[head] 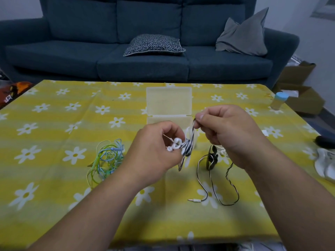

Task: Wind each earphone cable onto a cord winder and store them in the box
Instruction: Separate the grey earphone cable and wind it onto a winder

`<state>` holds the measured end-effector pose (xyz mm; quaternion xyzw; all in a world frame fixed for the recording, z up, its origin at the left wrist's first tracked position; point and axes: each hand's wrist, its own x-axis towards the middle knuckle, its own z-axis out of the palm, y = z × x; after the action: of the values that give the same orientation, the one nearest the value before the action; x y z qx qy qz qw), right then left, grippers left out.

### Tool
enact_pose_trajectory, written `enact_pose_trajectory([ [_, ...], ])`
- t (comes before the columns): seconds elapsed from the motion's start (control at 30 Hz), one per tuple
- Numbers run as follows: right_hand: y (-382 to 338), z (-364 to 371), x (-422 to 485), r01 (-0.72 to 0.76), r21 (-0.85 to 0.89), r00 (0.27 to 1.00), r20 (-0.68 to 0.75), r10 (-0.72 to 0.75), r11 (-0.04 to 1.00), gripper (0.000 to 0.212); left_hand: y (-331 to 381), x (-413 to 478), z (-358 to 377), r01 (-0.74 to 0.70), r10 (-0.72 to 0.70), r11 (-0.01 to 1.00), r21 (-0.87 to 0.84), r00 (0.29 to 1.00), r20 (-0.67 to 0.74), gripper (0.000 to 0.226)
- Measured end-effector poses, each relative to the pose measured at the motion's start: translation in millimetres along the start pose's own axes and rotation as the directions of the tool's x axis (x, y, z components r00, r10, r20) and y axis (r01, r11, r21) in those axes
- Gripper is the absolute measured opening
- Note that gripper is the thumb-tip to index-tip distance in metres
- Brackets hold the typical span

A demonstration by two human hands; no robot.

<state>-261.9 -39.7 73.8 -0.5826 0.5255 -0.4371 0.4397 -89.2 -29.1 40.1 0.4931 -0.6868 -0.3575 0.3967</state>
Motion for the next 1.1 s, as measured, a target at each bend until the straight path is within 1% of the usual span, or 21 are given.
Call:
enact_pose_trajectory([
  [0.2, 9.0, -4.2, 4.9, 0.045, -0.149, 0.994, -0.093, -0.059, 0.988, 0.03, 4.7, 0.0, 0.4, -0.003, 0.013, 0.991, -0.137, 0.997, 0.072, 0.028],
  [0.4, 7.2, -0.7, 3.7, 0.087, -0.197, 0.99, -0.088, -0.106, 0.977, 0.03, 6.4, -1.5, -2.4, 0.034, -0.011, 0.98, -0.195, 0.993, 0.117, 0.029],
  [0.47, 7.9, 1.3, 4.7, 0.067, -0.174, 0.991, -0.106, -0.086, 0.982, 0.031, 7.2, -1.8, -3.0, 0.032, -0.007, 0.972, -0.234, 0.994, 0.11, 0.027],
  [0.57, 12.6, 5.4, 7.1, -0.033, -0.09, 0.993, -0.118, 0.023, 0.995, 0.037, 9.8, -2.3, -2.5, 0.031, -0.003, 0.941, -0.336, 0.997, 0.083, 0.02],
  [0.63, 16.8, 10.5, 7.4, -0.118, -0.042, 0.992, -0.058, 0.116, 0.992, 0.044, 10.2, -2.1, -1.8, 0.027, -0.018, 0.921, -0.39, 0.999, 0.026, 0.018],
  [0.7, 19.7, 15.7, 5.3, -0.186, -0.061, 0.98, 0.055, 0.19, 0.981, 0.048, 9.1, -0.7, -2.1, 0.014, -0.044, 0.903, -0.43, 0.997, -0.059, 0.02],
  [0.73, 20.5, 17.9, 3.5, -0.203, -0.083, 0.969, 0.126, 0.212, 0.976, 0.047, 8.5, 0.2, -3.0, 0.011, -0.062, 0.897, -0.442, 0.993, -0.101, 0.021],
  [0.8, 21.3, 20.6, 0.1, -0.215, -0.113, 0.936, 0.259, 0.237, 0.97, 0.039, 6.9, 2.3, -6.0, 0.012, -0.104, 0.9, -0.436, 0.977, -0.188, 0.025],
  [0.87, 21.2, 21.0, -2.4, -0.217, -0.13, 0.906, 0.342, 0.249, 0.967, 0.036, 5.2, 4.6, -9.4, 0.022, -0.144, 0.915, -0.402, 0.951, -0.275, 0.027],
  [0.97, 19.7, 21.5, -5.2, -0.185, -0.143, 0.891, 0.394, 0.227, 0.972, 0.034, 3.5, 6.6, -13.9, 0.043, -0.178, 0.932, -0.361, 0.919, -0.351, 0.026],
  [1.1, 16.8, 21.6, -6.6, -0.141, -0.184, 0.894, 0.399, 0.205, 0.973, 0.032, 0.8, 6.6, -15.4, 0.058, -0.175, 0.947, -0.317, 0.918, -0.356, 0.025],
])
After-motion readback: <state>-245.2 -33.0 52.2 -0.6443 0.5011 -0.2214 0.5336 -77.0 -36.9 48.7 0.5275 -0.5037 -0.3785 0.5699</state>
